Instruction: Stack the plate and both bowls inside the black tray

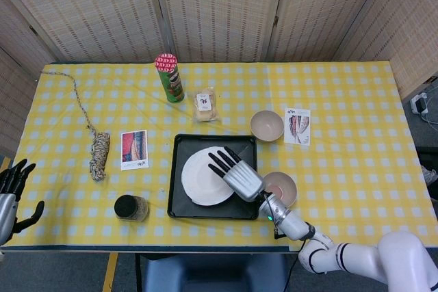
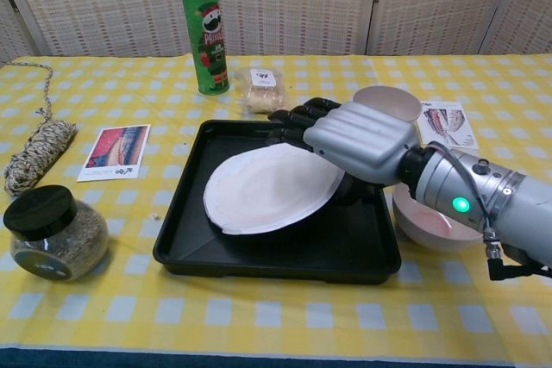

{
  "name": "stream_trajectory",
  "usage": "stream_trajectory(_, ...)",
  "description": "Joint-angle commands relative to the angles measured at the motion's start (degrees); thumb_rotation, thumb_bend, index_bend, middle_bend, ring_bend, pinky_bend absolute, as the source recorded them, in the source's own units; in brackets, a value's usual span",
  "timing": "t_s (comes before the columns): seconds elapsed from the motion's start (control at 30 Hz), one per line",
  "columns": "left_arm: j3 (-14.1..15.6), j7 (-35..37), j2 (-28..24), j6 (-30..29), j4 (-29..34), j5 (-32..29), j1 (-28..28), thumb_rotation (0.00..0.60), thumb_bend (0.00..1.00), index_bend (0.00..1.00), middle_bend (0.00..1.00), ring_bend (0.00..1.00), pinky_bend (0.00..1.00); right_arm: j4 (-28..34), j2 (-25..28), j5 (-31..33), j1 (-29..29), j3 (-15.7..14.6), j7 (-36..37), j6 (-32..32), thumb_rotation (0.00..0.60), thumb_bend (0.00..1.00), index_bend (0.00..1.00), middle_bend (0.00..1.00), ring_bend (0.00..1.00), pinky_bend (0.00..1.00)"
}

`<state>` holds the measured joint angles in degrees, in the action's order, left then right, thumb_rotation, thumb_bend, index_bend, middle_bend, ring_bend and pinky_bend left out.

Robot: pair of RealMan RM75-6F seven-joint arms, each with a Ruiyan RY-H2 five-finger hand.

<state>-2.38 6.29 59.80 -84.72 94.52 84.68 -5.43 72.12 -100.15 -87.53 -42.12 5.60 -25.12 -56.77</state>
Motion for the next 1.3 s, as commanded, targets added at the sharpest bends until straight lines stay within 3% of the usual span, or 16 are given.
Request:
stream_trajectory(0.03,-0.1,0.1,0.0,-0.1,0.0,0.0,0.1,0.6,0.47,0.0,0.0,0.0,0.0,3.9,2.3,1.8,0.2,0.1,-2.0,1.3,0.6,0.36,0.0,0.0,0.0,0.0)
stream_trajectory(0.2,-0.1,0.3,0.0,1.1,-0.3,-0.6,-0.2,0.6,0.47,0.0,0.0,0.0,0.0,10.0,6.4,6.5,-0.2,1.3,-4.0,4.6,0.6,0.28,0.0,0.0,0.0,0.0)
stream_trajectory(0.43,-0.2,-0.1,0.1,2.1,-0.4,-1.1,-0.6,0.6,0.47,0.0,0.0,0.0,0.0,19.5,14.1,11.8,0.5,1.4,-4.9,6.5,0.6,0.26,0.0,0.0,0.0,0.0)
stream_trajectory(0.7,0.1,-0.8,0.2,3.0,0.1,-0.6,-1.0,0.6,0.47,0.0,0.0,0.0,0.0,23.7,18.3,18.4,-1.0,2.1,-2.3,11.0,0.6,0.25,0.0,0.0,0.0,0.0)
stream_trajectory(0.83,0.1,-0.2,0.0,1.9,-0.1,-0.3,-0.5,0.6,0.47,0.0,0.0,0.0,0.0,26.7,21.7,10.5,2.0,0.4,3.2,5.5,0.6,0.24,0.01,0.0,0.0,0.0)
stream_trajectory(1.0,0.1,0.1,-0.1,1.8,-0.4,-0.3,-0.4,0.6,0.47,0.0,0.0,0.0,0.0,21.1,23.7,-7.6,8.6,-6.9,15.5,-8.6,0.6,0.24,0.29,0.0,0.0,0.0)
stream_trajectory(1.17,-0.1,-1.6,0.6,1.4,-0.5,-0.3,-0.4,0.6,0.47,0.0,0.0,0.0,0.0,15.4,25.2,-14.4,13.5,-11.4,20.7,-17.8,0.6,0.24,0.41,0.0,0.0,0.0)
stream_trajectory(1.3,0.3,-1.5,0.7,2.0,0.0,0.1,-0.6,0.6,0.47,0.0,0.0,0.0,0.0,12.1,24.9,-15.8,16.8,-13.7,23.5,-21.6,0.6,0.24,0.44,0.0,0.0,0.0)
